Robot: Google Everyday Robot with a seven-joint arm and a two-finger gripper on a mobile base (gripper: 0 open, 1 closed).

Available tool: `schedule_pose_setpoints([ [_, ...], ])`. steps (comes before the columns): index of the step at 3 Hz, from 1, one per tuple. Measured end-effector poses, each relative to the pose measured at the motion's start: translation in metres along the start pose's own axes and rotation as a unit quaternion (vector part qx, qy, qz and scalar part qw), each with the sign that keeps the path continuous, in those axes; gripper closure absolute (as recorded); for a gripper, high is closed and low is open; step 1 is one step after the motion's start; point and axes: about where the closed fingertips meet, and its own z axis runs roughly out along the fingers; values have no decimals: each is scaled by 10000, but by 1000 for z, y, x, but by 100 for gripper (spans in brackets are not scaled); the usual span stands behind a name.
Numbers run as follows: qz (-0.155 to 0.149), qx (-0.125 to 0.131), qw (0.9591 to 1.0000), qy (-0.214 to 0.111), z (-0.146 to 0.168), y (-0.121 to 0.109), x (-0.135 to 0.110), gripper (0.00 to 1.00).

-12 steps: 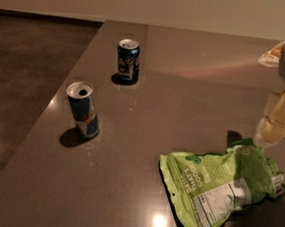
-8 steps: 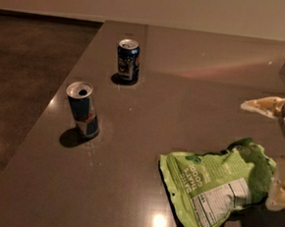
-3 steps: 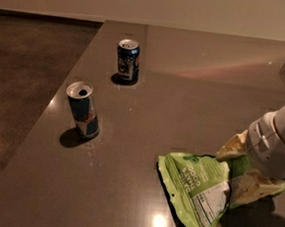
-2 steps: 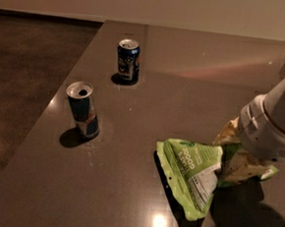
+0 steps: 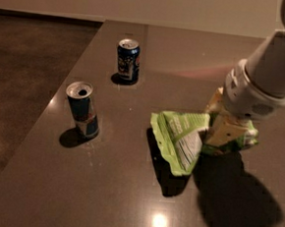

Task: Move green rice chip bag near pepsi can

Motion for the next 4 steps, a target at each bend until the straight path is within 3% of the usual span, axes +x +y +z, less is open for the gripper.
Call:
schedule_pose_setpoints([
  [2, 604, 109, 9981, -87, 9, -54, -15, 100],
  [3, 1010, 297, 9944, -18, 18, -80, -21, 100],
  [4, 1634, 552, 9850, 25, 25, -116, -26, 100],
])
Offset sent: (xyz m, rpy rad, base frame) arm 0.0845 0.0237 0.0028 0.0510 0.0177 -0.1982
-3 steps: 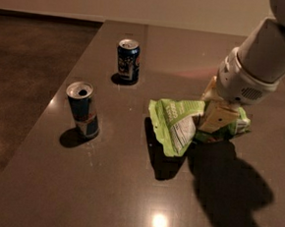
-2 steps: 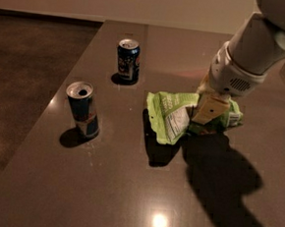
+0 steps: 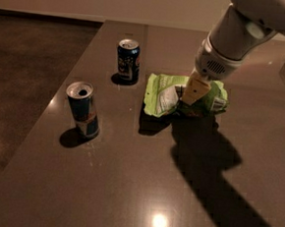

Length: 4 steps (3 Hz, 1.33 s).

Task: Move green rice chip bag near pepsi can

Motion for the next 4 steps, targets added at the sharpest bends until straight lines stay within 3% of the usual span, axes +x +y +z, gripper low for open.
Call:
schedule_pose_setpoints([
  [1, 369, 135, 9992, 29, 10, -20, -11, 100],
  [2, 640, 157, 9978, 55, 22, -33, -19, 92],
  [4, 1009, 151, 9947, 101, 34, -52, -34, 45],
])
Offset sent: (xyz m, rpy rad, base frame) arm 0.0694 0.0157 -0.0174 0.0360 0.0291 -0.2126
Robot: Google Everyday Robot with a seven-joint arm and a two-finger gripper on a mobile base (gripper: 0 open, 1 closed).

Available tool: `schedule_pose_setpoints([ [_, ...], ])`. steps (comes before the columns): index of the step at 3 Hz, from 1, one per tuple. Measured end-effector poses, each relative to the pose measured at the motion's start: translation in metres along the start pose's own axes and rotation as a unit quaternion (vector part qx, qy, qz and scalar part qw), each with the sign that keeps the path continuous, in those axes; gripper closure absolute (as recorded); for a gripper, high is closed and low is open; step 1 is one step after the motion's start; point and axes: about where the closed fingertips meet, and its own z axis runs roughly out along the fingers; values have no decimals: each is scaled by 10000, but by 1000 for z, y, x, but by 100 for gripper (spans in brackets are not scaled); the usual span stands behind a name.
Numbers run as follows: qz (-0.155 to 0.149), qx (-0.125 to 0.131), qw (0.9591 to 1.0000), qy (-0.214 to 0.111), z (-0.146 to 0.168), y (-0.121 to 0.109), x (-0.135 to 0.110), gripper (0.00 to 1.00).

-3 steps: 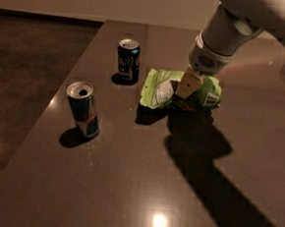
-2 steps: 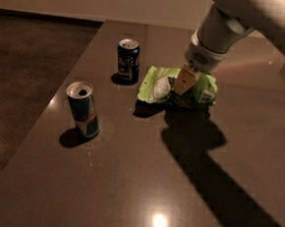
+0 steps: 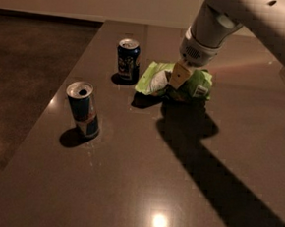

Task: Move green rice chip bag near pepsi can

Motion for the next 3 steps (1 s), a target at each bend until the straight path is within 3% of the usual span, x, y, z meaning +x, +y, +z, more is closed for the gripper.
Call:
schedule_pose_setpoints([
  [2, -13, -7, 10000, 3, 1, 1, -1, 0],
  [3, -13, -7, 10000, 3, 1, 1, -1, 0],
])
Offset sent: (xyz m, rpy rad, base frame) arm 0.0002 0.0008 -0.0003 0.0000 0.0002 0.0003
